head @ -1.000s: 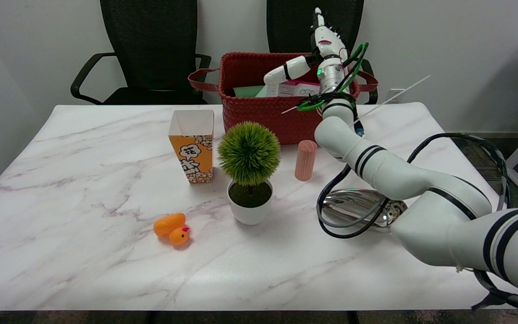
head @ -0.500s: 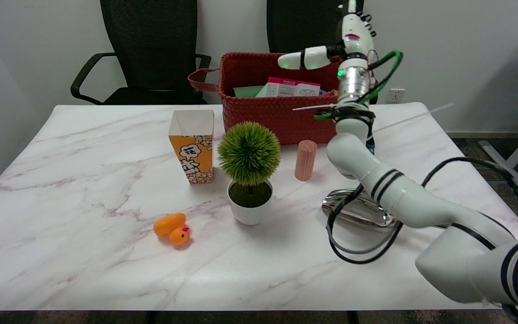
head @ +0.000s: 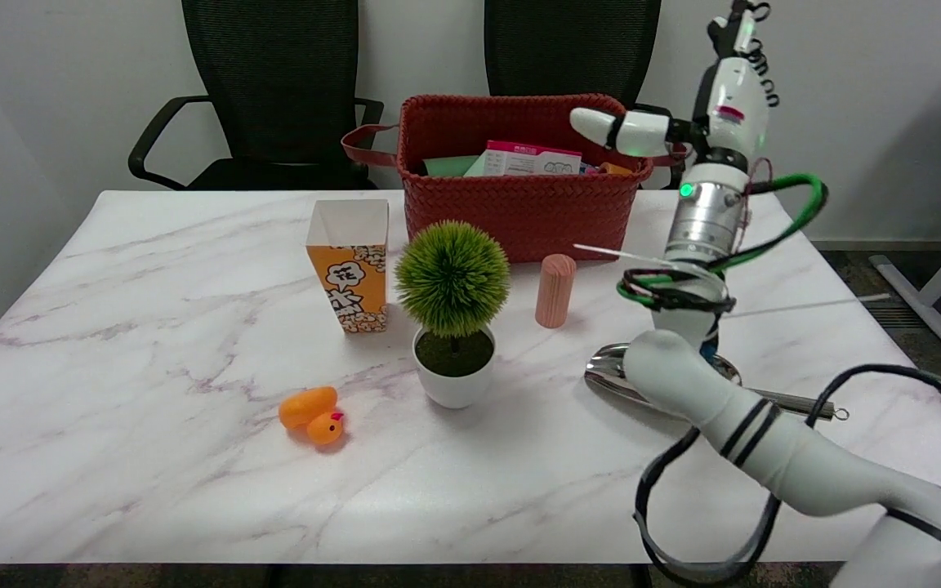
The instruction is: Place the white paper box into the brown storage basket.
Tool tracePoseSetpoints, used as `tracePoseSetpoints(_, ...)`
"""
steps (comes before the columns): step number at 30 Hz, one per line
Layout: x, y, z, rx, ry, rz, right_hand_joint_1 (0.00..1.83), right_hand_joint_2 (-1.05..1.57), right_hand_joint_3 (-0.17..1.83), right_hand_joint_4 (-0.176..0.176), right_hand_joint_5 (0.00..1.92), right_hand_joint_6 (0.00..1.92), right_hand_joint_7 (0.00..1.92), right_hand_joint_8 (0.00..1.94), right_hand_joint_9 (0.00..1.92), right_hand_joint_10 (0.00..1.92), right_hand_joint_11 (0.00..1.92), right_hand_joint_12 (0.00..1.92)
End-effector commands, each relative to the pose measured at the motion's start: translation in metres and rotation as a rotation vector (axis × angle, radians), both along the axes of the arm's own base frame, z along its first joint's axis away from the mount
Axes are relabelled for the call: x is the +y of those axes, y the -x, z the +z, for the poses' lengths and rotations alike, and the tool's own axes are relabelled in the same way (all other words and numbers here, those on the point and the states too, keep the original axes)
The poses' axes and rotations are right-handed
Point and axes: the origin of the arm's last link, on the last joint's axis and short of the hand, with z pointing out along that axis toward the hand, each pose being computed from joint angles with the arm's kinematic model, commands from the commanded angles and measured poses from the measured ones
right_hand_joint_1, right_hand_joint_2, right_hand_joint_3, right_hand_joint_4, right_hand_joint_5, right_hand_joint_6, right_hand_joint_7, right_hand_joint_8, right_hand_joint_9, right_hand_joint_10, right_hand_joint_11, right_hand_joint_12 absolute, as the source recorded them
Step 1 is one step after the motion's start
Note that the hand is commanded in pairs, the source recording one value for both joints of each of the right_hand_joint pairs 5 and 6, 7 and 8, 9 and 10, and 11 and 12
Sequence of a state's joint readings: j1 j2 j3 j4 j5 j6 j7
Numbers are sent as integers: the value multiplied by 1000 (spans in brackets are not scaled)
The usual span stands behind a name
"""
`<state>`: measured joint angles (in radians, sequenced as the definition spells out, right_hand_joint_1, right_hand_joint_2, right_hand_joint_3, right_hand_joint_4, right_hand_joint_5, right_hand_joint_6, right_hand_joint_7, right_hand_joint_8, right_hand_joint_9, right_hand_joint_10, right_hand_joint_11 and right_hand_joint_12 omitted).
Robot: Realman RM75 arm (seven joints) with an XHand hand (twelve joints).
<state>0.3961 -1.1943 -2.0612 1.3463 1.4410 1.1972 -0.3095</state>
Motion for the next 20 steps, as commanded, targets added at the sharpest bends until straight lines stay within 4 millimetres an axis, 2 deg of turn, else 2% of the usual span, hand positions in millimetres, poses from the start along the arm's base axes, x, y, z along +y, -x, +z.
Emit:
tracePoseSetpoints(1, 92, 20, -9, -18, 116, 105, 1034, 51, 311, 0, 0, 0, 322, 322, 340, 340, 354, 354)
tracePoseSetpoints(8, 103, 32, -19, -37, 119, 92, 1045, 60, 350, 0, 0, 0, 320, 320, 364, 364, 278, 278)
tracePoseSetpoints(20, 135, 43, -37, 2, 144, 133, 1053, 128, 382, 0, 21, 21, 337, 337, 388, 388, 192, 192)
